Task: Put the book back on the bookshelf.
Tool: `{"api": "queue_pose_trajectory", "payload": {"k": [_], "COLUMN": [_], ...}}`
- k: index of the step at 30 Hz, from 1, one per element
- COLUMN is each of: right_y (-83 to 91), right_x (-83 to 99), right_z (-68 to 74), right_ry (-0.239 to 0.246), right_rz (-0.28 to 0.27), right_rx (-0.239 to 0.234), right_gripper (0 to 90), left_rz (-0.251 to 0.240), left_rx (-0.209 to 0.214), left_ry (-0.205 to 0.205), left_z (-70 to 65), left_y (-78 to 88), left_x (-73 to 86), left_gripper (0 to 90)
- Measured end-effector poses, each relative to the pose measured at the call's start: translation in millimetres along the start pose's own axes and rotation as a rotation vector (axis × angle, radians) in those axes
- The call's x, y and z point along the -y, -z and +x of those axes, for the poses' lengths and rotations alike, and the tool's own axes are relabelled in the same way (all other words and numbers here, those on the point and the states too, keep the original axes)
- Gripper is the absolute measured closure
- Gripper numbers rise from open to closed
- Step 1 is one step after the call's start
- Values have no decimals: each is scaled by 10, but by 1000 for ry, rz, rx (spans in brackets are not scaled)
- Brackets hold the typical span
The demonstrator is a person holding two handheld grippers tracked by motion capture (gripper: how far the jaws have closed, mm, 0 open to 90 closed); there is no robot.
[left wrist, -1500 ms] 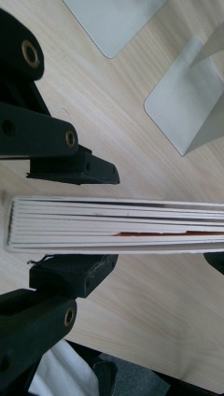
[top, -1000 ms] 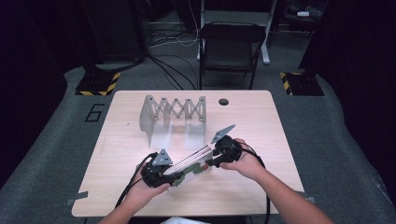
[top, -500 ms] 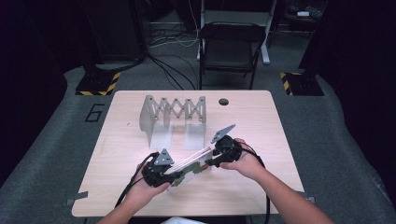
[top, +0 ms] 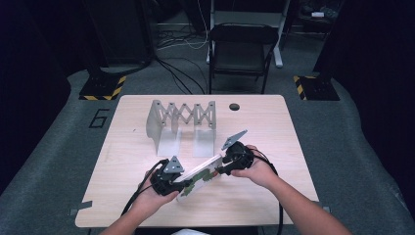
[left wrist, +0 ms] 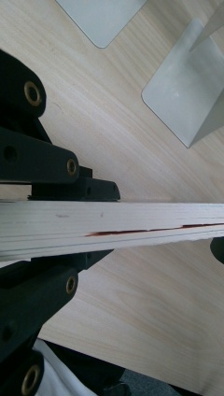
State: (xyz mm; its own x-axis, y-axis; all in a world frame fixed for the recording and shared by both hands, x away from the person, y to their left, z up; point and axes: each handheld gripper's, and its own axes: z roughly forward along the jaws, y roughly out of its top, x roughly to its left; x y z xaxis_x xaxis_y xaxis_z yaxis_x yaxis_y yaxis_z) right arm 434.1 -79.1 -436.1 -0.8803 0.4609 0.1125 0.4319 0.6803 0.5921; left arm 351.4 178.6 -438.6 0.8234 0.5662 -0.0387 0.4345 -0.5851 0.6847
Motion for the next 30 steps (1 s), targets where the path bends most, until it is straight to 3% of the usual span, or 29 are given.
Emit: {"api": "queue_pose_trajectory", "payload": {"k": [15, 18, 24, 25, 27, 30], "right_y": [37, 44, 53, 73, 76, 95], "right_x": [22, 22, 23, 26, 28, 30], "right_z": [-28, -16, -27, -10, -20, -13], "right_ry": [6, -18, 9, -20, -6, -31], "right_rz": [22, 15, 6, 16, 14, 14], "right_rx": [4, 4, 12, 5, 10, 8], "right_gripper": [486, 479, 473, 468, 467, 461], "left_rz": [10, 11, 10, 6, 11, 6], "left_rx": [9, 6, 1, -4, 1, -8], "left_ry": [-13, -14, -16, -14, -22, -13], "left_z": [19, 26, 33, 31, 35, 30], "left_y": [42, 54, 66, 69, 77, 85], "left_x": [-35, -47, -52, -51, -53, -52], "left_gripper": [757, 757, 757, 758, 757, 757]}}
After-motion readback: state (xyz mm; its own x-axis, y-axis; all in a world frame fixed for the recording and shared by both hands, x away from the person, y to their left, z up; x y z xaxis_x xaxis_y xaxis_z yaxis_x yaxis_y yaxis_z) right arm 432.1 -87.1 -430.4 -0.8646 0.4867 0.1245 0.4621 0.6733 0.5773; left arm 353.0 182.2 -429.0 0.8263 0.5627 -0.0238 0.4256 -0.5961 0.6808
